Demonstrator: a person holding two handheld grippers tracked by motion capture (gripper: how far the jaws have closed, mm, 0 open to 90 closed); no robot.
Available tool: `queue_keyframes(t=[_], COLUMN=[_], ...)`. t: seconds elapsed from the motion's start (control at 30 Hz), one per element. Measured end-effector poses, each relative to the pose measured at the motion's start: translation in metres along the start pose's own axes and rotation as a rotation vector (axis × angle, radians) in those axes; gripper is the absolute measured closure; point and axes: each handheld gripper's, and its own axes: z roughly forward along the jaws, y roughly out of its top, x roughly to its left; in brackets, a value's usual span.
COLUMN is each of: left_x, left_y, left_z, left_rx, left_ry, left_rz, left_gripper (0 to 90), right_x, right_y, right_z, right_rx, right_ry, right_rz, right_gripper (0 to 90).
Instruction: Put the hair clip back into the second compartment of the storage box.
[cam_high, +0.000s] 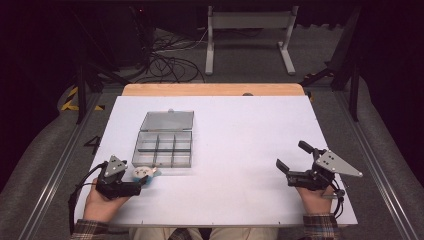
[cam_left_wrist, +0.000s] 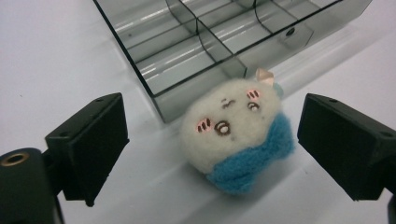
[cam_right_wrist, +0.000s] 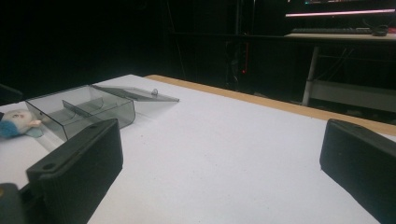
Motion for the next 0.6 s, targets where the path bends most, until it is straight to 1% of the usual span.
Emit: queue_keyframes(t=[0.17,0.2,0.33,0.47,0.53,0.6], left_x=[-0.0014,-0.0013,-0.0025,-0.0031,-0.0039,-0.0044], left_y=[-0.0001,-0.0001,-0.0002,-0.0002,-0.0001,-0.0003], left_z=[0.0026,0.0030,0.0054,0.0083,0.0097,0.0104], left_rx=[0.018,0.021,0.043,0.067,0.081,0.091], left_ry=[-0.014,-0.009,-0.016,-0.034,-0.039,-0.049], left_rz=[-0.009,-0.007,-0.021,-0.022,-0.016,-0.018], left_gripper=[11.9,12.6,14.7,17.4,18.4,21.8], right_x=[0.0001,0.0001,0.0003,0.0004,0.0003,0.0003], right_y=[-0.0001,-0.0001,-0.0003,-0.0006,-0.0006,-0.0006], right_z=[0.0000,0.0002,0.0007,0.0012,0.0012,0.0011], right_rx=[0.000,0.000,0.004,0.007,0.007,0.007], right_ry=[0.003,0.003,0.003,0.004,0.003,0.003], right_rz=[-0.003,-0.005,-0.004,-0.003,-0.004,-0.002], right_gripper=[0.1,0.1,0.1,0.1,0.1,0.1])
